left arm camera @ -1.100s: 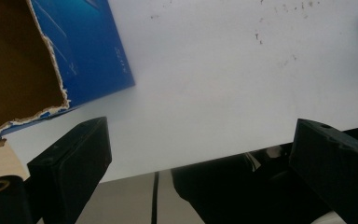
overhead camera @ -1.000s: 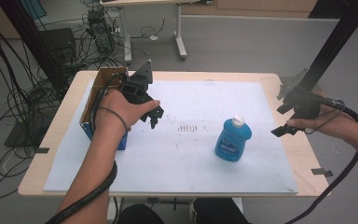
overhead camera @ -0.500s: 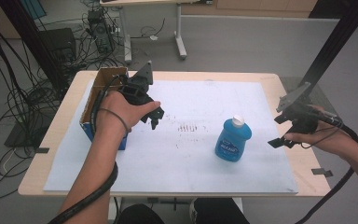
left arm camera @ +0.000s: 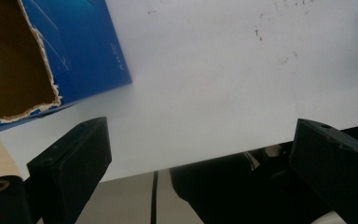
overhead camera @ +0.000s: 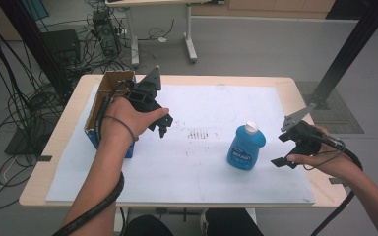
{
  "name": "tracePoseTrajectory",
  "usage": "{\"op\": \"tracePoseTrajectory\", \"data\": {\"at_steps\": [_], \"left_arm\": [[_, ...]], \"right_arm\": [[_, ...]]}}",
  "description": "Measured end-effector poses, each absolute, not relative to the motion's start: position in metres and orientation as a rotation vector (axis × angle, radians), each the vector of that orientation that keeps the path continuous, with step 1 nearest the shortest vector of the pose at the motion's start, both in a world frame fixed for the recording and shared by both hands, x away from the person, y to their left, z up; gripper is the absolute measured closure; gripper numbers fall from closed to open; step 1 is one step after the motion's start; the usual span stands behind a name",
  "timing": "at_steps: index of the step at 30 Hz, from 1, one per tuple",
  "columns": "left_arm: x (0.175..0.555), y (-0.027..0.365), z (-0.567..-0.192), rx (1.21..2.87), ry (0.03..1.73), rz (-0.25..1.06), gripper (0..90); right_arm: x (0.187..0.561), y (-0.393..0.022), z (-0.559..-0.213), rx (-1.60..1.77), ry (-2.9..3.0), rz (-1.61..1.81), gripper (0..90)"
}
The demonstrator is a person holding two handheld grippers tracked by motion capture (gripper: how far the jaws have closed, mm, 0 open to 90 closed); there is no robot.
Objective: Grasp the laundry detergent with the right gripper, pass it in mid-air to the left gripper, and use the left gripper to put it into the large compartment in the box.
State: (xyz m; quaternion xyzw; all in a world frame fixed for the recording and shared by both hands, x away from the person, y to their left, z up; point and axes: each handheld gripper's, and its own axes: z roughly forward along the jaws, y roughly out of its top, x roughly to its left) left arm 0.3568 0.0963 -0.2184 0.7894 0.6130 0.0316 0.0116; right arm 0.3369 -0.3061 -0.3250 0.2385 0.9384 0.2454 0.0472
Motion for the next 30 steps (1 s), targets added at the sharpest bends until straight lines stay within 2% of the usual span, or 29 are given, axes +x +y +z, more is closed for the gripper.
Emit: {"op": "tracePoseTrajectory", "data": {"at_steps": [30], "left_arm": [[0.356, 0.098, -0.219, 2.461, 1.91, 0.098, 5.7]], "right_arm": [[0.332, -0.277, -0.365, 0.769, 2.713, 0.973, 3.0]]}}
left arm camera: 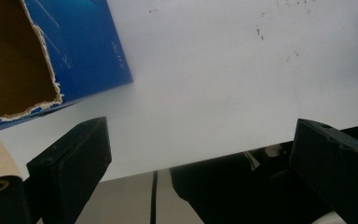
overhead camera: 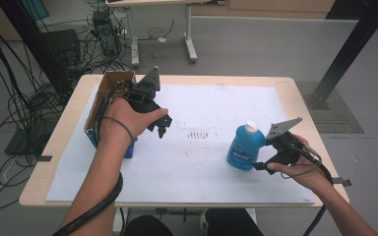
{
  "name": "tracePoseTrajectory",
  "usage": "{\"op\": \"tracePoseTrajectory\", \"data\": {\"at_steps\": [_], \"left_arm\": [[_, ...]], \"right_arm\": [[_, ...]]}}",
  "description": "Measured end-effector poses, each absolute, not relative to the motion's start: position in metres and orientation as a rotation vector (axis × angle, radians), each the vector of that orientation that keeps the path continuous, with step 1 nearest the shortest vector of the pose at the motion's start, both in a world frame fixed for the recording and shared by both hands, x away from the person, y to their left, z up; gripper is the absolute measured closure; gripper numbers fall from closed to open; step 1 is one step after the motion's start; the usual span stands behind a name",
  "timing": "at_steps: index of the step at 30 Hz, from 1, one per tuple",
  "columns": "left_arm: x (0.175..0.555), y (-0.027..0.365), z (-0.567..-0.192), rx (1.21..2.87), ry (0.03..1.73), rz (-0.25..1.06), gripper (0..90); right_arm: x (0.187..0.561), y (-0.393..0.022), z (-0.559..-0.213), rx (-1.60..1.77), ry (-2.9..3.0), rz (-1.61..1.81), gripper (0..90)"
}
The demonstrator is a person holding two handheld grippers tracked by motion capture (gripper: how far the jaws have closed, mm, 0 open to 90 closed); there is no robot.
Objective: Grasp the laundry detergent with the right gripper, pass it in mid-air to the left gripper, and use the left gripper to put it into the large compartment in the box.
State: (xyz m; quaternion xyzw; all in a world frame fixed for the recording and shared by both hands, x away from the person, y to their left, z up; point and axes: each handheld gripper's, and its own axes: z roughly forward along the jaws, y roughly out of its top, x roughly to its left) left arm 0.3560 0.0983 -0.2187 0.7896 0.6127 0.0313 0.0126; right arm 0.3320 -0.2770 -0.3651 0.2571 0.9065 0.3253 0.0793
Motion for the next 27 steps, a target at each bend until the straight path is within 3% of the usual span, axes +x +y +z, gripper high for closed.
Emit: {"op": "tracePoseTrajectory", "data": {"at_steps": [27], "left_arm": [[0.356, 0.103, -0.22, 2.458, 1.932, 0.099, 5.7]], "right_arm": [[0.335, -0.261, -0.386, 0.754, 2.564, 1.18, 2.4]]}}
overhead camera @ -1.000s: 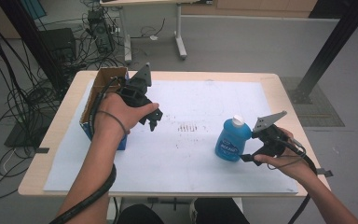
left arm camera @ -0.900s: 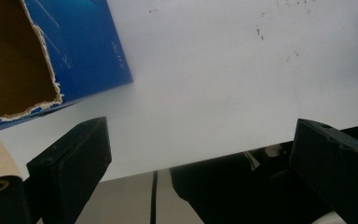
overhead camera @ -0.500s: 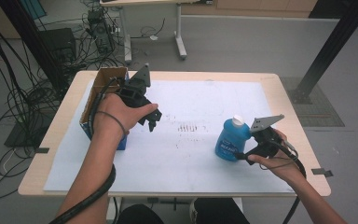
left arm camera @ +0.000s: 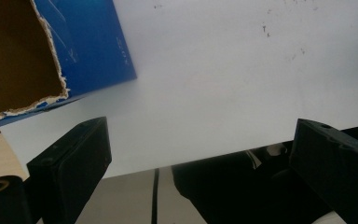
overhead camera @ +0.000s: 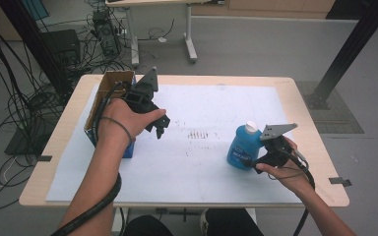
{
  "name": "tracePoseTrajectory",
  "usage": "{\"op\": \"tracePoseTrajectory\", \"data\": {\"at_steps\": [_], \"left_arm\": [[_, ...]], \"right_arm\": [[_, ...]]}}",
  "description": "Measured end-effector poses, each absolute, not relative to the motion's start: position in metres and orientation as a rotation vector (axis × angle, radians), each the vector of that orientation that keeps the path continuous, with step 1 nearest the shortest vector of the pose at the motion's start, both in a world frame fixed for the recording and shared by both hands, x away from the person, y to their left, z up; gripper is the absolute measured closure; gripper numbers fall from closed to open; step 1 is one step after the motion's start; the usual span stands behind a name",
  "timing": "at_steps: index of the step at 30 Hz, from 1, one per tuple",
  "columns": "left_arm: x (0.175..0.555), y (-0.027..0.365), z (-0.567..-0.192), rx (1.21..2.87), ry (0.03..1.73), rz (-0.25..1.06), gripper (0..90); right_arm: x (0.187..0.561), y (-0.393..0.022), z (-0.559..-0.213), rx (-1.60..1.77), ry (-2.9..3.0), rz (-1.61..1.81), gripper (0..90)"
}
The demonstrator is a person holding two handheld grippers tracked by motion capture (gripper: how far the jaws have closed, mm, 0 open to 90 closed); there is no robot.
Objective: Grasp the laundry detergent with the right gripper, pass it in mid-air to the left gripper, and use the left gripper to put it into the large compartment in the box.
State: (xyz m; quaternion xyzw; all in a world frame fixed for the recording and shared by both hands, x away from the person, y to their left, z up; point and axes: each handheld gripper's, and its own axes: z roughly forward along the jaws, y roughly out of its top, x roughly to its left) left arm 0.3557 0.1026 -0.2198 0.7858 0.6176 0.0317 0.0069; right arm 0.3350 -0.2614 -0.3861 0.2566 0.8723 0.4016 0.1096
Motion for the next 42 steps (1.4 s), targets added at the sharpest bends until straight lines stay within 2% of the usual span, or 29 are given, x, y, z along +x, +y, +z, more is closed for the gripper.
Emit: {"op": "tracePoseTrajectory", "data": {"at_steps": [42], "left_arm": [[0.3571, 0.1017, -0.2193, 2.464, 1.928, 0.099, 5.7]], "right_arm": [[0.3342, -0.2568, -0.3874, 0.749, 2.501, 1.247, 1.9]]}}
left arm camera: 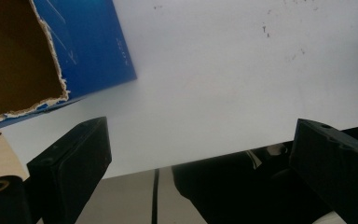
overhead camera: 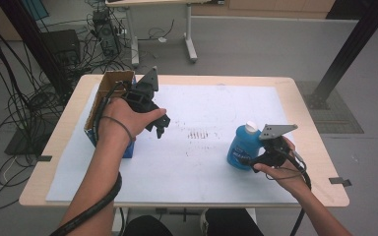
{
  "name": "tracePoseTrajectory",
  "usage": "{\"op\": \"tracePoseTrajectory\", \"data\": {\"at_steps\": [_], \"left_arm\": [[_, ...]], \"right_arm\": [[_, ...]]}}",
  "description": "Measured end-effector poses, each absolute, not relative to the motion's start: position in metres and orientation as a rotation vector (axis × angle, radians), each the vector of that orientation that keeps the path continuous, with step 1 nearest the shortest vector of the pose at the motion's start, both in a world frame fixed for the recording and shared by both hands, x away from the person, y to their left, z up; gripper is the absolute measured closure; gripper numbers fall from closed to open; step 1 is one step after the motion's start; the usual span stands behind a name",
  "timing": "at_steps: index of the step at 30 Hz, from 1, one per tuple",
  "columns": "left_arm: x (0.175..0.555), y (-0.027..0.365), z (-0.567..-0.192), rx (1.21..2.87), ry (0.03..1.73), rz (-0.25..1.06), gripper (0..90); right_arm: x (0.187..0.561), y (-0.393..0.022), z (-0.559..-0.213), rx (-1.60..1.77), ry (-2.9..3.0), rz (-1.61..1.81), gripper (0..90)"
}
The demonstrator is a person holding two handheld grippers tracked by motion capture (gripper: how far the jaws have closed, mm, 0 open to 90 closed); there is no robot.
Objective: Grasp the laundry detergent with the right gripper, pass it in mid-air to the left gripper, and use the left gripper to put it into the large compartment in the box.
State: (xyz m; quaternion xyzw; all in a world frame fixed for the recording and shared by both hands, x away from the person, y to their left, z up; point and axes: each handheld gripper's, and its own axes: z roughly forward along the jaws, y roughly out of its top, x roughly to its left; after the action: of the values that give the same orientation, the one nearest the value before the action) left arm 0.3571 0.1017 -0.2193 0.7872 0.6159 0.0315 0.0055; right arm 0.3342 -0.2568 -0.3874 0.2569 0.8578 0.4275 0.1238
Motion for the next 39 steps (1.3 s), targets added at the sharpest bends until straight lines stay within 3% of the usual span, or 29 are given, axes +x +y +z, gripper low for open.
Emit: {"op": "tracePoseTrajectory", "data": {"at_steps": [39], "left_arm": [[0.3604, 0.098, -0.2188, 2.472, 1.922, 0.102, 5.8]], "right_arm": [[0.3354, -0.2575, -0.3865, 0.75, 2.471, 1.264, 1.8]]}}
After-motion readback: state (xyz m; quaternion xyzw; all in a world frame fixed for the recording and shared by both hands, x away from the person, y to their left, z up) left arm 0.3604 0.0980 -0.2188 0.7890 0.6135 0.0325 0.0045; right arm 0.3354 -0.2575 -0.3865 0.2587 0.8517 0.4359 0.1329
